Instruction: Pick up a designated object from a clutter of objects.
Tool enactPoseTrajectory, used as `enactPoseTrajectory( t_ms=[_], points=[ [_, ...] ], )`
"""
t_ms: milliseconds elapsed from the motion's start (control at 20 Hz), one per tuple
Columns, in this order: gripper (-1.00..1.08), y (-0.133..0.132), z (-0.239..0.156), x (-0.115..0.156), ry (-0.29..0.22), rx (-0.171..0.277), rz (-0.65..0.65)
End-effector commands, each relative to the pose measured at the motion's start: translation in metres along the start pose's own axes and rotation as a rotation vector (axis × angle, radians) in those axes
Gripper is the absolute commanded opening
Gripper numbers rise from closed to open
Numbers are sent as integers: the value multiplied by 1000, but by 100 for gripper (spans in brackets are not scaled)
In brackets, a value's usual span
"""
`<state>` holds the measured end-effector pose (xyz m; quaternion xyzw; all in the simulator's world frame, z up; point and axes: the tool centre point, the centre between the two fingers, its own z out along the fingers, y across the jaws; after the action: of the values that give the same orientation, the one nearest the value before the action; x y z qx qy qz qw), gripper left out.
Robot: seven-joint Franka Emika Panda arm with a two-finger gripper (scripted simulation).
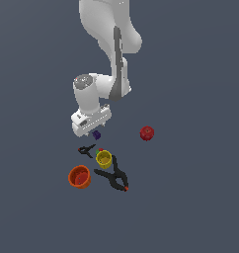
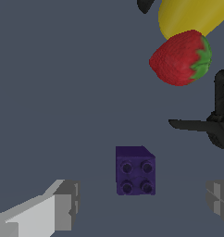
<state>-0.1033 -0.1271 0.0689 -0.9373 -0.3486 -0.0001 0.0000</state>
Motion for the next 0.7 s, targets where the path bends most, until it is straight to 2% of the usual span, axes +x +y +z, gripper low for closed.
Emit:
enactPoseTrajectory(
  t_ms=[0, 650],
  points=[
    [100, 0, 6, 0, 0, 0, 0],
    [100, -1, 46, -1, 0, 0, -3]
  ],
)
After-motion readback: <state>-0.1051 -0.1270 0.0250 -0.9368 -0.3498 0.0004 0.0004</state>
